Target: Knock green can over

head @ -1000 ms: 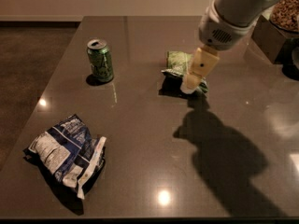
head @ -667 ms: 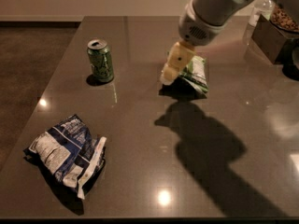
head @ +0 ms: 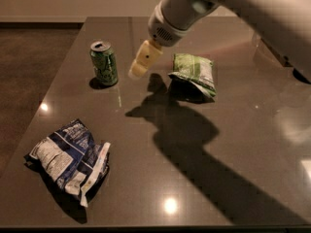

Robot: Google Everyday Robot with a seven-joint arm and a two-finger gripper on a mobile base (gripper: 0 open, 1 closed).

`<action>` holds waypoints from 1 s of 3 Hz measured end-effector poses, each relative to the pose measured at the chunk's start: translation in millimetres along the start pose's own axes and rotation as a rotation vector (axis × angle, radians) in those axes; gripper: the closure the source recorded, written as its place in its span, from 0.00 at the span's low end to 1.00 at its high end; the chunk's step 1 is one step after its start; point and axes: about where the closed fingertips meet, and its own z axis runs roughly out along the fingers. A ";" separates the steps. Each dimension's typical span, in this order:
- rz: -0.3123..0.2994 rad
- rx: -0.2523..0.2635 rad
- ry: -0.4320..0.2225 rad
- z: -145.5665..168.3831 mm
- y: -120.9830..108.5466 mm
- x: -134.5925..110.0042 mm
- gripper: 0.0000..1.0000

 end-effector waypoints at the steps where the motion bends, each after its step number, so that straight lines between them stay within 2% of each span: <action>1: 0.031 -0.005 -0.033 37.2 4.5 -26.1 0.00; 3: 0.078 -0.023 -0.119 82.8 14.9 -68.3 0.00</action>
Offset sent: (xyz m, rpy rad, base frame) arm 0.0438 0.1036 -0.0355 0.1571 0.0106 -0.0441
